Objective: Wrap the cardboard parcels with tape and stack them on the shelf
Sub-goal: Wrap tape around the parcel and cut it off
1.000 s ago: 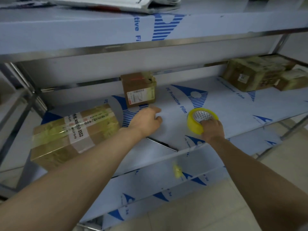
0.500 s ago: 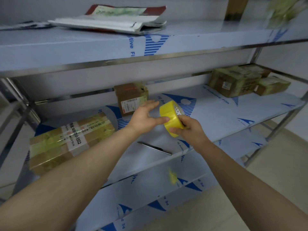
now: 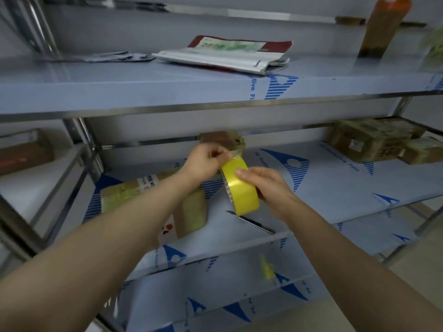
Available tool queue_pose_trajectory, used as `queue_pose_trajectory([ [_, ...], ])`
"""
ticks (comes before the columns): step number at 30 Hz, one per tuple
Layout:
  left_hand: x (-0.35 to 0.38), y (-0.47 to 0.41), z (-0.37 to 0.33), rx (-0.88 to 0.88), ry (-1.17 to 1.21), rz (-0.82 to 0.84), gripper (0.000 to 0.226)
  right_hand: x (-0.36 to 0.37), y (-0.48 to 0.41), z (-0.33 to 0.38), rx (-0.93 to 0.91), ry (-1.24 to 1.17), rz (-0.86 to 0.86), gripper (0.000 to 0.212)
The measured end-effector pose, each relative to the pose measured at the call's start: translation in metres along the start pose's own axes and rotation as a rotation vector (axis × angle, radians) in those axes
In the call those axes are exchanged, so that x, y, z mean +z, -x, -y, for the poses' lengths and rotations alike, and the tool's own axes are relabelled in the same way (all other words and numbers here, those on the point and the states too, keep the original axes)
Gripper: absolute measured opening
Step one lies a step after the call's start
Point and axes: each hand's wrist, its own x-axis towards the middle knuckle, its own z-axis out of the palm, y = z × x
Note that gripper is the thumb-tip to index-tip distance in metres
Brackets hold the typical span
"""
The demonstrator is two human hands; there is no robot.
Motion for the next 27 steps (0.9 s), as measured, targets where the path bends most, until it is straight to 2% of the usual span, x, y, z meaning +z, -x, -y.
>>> queue_pose_trajectory([
  [2,-0.017,-0.008,-0.007,-0.077,0.022,-0.033,0.018,0.003,0.0,0.003,-0.022,0.019,0.088,0.04],
  [4,-0.034,-0.015,-0.009,-0.161,0.023,-0.062,0.016,0.011,0.001,0.002,-0.056,0.073,0.172,0.021],
  [9,-0.066,-0.016,0.002,-0.367,-0.004,-0.016,0.016,0.043,0.0,0.018,-0.069,0.004,0.172,0.02],
  [12,-0.09,-0.023,0.012,-0.388,0.015,-0.106,0.017,0.044,-0.002,0.03,-0.028,0.007,0.116,0.021],
  [14,-0.099,-0.028,0.02,-0.408,-0.024,-0.126,0.018,0.04,0.0,0.03,0.013,-0.01,0.15,0.03],
  [18,-0.1,-0.041,0.036,-0.438,-0.075,-0.109,0.021,0.041,0.004,0.024,0.046,0.043,0.216,0.014],
  [19,-0.102,-0.044,0.04,-0.441,-0.09,-0.101,0.022,0.043,0.004,0.022,0.06,0.038,0.196,0.019],
  [23,-0.11,-0.056,0.053,-0.459,-0.164,-0.064,0.024,0.049,0.007,0.017,0.092,0.11,0.049,0.061],
  [24,-0.109,-0.058,0.056,-0.463,-0.184,-0.047,0.025,0.049,0.008,0.016,0.099,0.111,0.046,0.06],
  [27,-0.107,-0.061,0.065,-0.467,-0.284,-0.004,0.029,0.049,0.01,0.013,0.16,0.039,0.053,0.02],
])
